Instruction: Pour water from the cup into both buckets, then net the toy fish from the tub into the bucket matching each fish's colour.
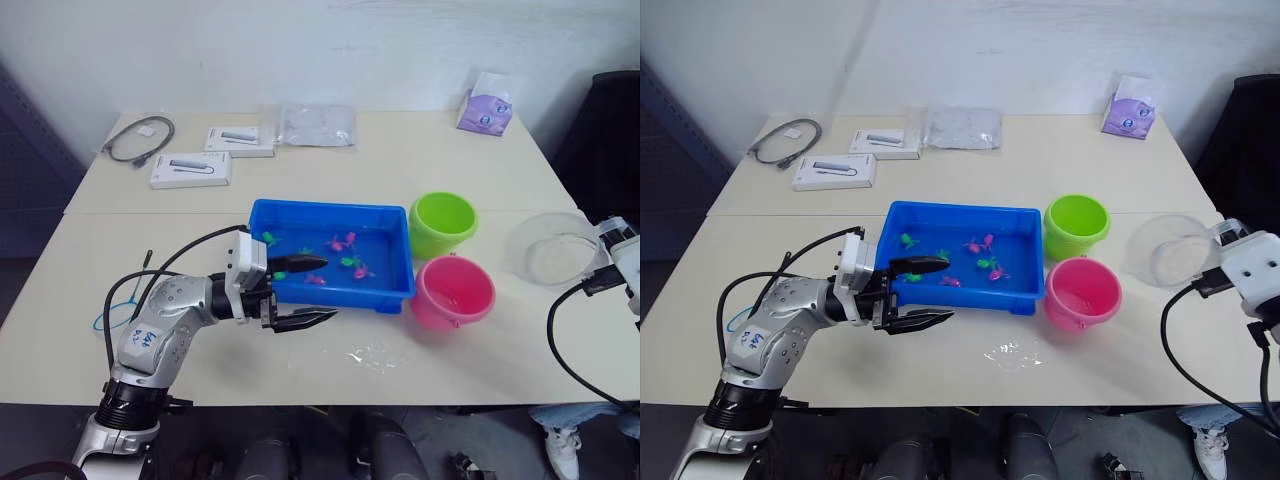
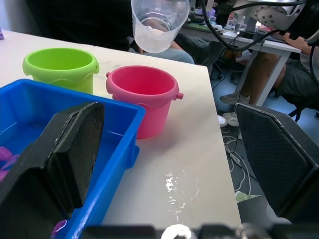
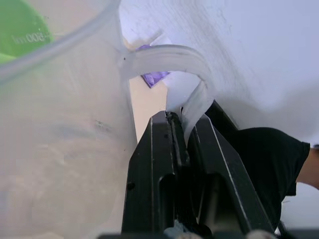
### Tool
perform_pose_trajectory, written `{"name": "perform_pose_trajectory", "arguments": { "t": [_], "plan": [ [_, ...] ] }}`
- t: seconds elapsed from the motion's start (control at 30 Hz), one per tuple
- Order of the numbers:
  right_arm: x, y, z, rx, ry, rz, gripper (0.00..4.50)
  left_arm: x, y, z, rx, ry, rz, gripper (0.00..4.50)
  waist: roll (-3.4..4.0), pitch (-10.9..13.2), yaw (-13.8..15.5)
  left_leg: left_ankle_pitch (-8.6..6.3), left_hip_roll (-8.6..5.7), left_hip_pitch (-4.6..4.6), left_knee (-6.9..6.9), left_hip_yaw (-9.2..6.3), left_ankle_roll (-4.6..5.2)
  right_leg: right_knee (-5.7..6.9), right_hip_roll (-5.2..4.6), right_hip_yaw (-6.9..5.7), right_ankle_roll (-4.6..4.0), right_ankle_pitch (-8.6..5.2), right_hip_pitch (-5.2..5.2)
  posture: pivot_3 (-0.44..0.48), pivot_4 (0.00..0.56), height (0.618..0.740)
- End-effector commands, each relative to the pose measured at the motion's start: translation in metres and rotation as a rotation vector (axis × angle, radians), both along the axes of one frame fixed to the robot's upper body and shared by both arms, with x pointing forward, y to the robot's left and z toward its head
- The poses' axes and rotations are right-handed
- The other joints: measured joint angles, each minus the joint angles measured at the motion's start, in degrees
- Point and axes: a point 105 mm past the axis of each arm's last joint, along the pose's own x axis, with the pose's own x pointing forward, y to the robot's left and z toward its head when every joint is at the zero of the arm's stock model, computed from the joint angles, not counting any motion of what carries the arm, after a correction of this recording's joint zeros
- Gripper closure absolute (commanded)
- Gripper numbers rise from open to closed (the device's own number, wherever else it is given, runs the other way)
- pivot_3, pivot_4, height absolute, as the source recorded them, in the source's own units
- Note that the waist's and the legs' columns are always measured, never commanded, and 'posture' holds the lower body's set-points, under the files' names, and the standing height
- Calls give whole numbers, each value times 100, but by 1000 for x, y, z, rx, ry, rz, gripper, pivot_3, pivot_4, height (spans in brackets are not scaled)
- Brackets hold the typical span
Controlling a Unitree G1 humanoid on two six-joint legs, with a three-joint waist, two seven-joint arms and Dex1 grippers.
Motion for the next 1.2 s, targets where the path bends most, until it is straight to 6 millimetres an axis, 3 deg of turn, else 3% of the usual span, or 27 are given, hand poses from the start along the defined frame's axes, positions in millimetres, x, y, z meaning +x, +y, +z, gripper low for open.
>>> {"name": "perform_pose_trajectory", "arguments": {
  "t": [0.03,0.47,1.2],
  "plan": [
    [0,4,15,-74,-51,23,4465,-5,0,10,-21,-48,-7,0,0,0,5,0,0,0,0,0,0,0,0,0,0,0,0,0,150,740],
    [10,12,15,-265,-72,56,4465,-2,2,11,-28,-73,35,0,-2,1,11,4,-2,-2,1,0,2,-1,0,-1,1,0,2,0,150,740],
    [14,16,13,-394,-150,75,4465,1,4,10,-32,-111,72,0,-2,1,6,7,-2,-1,1,2,0,0,0,0,1,0,2,0,150,740]
  ]
}}
